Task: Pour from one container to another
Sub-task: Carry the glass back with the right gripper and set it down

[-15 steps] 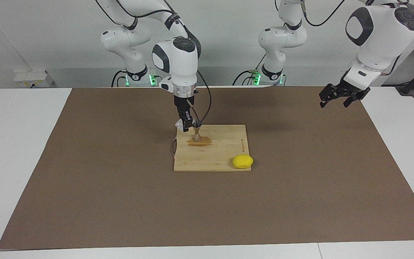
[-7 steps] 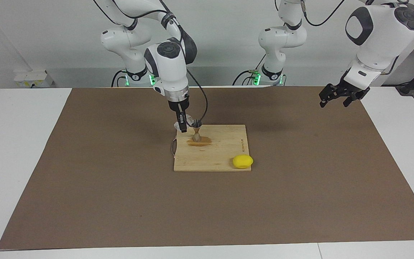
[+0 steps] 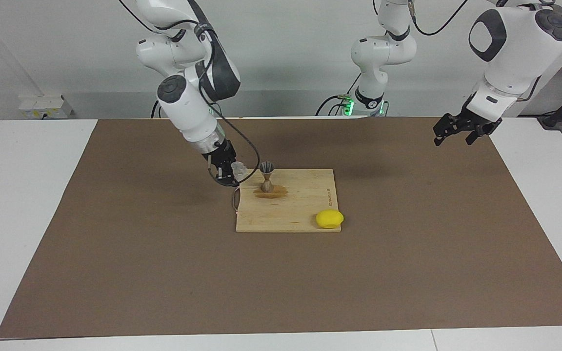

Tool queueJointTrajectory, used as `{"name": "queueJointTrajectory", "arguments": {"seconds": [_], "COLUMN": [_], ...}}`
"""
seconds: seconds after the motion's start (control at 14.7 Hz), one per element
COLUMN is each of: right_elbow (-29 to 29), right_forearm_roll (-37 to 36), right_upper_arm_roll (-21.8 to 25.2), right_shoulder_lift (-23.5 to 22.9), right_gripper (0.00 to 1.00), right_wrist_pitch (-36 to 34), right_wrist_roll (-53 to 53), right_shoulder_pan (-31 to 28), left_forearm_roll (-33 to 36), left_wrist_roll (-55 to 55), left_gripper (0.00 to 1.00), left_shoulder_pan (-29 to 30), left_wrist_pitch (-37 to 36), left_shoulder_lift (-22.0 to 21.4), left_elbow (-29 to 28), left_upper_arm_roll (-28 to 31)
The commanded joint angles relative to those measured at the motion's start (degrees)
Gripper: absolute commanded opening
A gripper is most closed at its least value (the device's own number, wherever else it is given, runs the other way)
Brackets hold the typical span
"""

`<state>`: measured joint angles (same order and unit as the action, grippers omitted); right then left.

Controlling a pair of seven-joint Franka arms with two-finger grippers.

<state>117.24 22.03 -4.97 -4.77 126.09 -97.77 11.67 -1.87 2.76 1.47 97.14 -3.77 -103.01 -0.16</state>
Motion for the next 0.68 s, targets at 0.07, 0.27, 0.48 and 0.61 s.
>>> {"name": "queueJointTrajectory", "arguments": {"seconds": [0.07, 0.27, 0.48, 0.61], "right_elbow": [2.0, 2.0, 1.8, 1.5], "right_forearm_roll": [11.2, 14.5, 16.5, 16.7], "right_upper_arm_roll": [-0.6, -0.6, -0.6, -0.6], "right_shoulder_lift": [-1.1, -3.0, -5.7, -6.9], "right_gripper": [0.0, 0.0, 0.0, 0.0], "right_wrist_pitch": [-3.6, -7.9, -8.2, -8.1], "right_wrist_roll": [12.8, 22.3, 26.9, 28.4], "right_shoulder_pan": [-9.2, -16.7, -20.7, -21.8], "left_forearm_roll": [1.2, 1.2, 1.2, 1.2], "left_wrist_roll": [-1.0, -1.0, -2.8, -2.8], "left_gripper": [1.0, 1.0, 1.0, 1.0], "left_shoulder_pan": [-1.3, -1.3, -1.4, -1.4], "left_wrist_pitch": [-0.8, -0.8, -0.9, -1.2], "left_shoulder_lift": [-0.2, -0.2, -0.2, -0.4], "left_elbow": [0.7, 0.7, 0.7, 0.8], "left_upper_arm_roll": [0.9, 0.9, 0.8, 0.8]}}
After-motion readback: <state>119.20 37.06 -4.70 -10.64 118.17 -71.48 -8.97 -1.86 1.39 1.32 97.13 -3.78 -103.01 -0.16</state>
